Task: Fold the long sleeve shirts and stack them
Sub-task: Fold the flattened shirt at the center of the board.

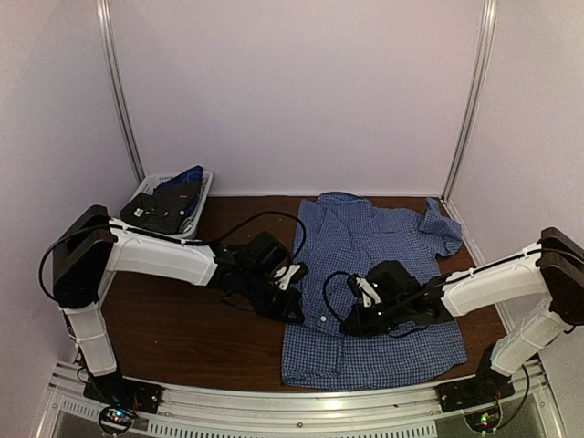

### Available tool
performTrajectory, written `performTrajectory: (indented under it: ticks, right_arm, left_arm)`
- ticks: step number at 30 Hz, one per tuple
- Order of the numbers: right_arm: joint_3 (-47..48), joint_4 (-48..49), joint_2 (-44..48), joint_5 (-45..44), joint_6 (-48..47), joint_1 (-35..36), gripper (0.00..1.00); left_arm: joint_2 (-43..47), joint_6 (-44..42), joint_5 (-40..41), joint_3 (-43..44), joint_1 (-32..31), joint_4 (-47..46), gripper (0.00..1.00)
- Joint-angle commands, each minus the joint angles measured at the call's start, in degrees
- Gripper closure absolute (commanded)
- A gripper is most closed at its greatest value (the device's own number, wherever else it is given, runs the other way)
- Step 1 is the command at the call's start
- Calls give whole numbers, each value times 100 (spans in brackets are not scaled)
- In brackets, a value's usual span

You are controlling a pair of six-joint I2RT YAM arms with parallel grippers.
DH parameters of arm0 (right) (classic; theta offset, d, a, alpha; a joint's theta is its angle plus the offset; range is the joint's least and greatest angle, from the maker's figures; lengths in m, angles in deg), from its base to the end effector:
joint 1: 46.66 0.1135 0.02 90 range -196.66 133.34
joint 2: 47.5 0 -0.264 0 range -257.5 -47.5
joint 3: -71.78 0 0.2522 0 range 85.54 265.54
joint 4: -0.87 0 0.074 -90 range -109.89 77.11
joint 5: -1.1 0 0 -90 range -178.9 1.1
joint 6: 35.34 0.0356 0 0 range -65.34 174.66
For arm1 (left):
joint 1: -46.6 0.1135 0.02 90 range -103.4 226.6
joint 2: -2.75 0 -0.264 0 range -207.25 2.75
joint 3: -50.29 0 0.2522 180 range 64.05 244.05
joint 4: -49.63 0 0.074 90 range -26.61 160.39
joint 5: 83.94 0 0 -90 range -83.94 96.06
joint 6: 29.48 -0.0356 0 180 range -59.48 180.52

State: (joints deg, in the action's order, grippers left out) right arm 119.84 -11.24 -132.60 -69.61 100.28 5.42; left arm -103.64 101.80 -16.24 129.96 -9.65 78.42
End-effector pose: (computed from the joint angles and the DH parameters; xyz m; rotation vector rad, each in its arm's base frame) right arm 0.1561 0.2195 0.1432 -0.3249 2.7041 1.0662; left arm 0.2001 -0.3237 0.1652 0.5439 2.8017 -1.0351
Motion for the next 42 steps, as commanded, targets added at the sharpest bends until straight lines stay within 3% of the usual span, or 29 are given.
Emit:
performTrajectory:
  ticks: [1, 33, 38, 42]
  right_arm:
    - [173, 134, -140, -13, 121, 132, 100]
    - [83, 44, -226, -163, 236, 382, 99]
    - [129, -91, -138, -280, 176, 382, 90]
    - [331, -552, 154, -579, 8, 368, 73]
  left_arm:
    - [223, 38, 113, -170, -26, -12, 100]
    - [326, 141, 40, -536, -166, -64, 100]
    - [349, 88, 236, -432, -160, 67, 90]
    - [476, -51, 603, -162, -100, 370, 71]
